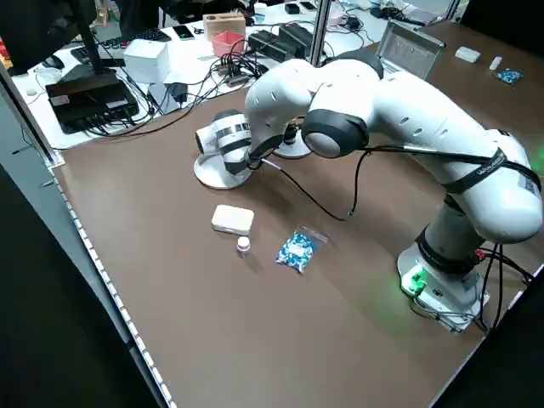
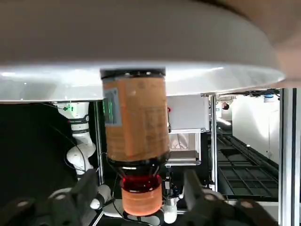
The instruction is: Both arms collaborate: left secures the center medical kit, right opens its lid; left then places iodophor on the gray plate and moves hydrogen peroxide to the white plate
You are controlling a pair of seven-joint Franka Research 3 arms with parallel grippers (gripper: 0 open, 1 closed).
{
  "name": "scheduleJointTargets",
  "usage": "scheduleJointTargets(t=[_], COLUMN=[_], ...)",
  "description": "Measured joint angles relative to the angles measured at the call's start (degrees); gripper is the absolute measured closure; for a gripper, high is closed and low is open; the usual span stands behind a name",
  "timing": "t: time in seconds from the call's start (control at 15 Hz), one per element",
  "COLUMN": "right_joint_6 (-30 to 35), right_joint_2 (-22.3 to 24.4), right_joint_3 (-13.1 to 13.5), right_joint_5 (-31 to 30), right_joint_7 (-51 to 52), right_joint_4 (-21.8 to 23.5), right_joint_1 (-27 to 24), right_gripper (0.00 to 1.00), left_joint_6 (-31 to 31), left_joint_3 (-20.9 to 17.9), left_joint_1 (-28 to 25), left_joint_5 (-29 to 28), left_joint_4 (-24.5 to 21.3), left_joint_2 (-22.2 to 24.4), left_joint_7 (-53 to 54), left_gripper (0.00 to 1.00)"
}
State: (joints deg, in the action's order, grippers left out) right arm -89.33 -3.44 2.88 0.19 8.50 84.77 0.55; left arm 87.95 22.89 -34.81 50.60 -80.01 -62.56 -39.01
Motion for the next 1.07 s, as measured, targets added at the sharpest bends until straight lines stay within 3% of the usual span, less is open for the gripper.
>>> scheduleJointTargets(t=[0.13, 0.53, 0.67, 1.07], right_joint_6=[0.00, 0.02, 0.02, 0.02], right_joint_2=[0.00, 0.00, 0.00, 0.00], right_joint_3=[0.00, 0.05, 0.12, 0.12], right_joint_5=[0.00, 0.00, 0.00, 0.00], right_joint_7=[0.00, 0.00, 0.00, 0.00], right_joint_4=[0.00, 0.00, -0.01, -0.04], right_joint_1=[0.00, -0.03, -0.08, -0.10], right_gripper=[0.01, 0.01, 0.01, 0.01], left_joint_6=[0.00, -0.17, -0.09, 1.57], left_joint_3=[0.01, 0.22, 0.15, 0.10], left_joint_1=[0.21, 1.73, 5.25, 13.44], left_joint_5=[-0.54, -5.69, -7.02, -9.14], left_joint_4=[0.72, 1.70, 1.70, 2.37], left_joint_2=[0.62, 8.61, 12.68, 17.51], left_joint_7=[-0.30, -3.28, -6.60, -16.22], left_gripper=[0.00, 0.00, 0.00, 0.00])
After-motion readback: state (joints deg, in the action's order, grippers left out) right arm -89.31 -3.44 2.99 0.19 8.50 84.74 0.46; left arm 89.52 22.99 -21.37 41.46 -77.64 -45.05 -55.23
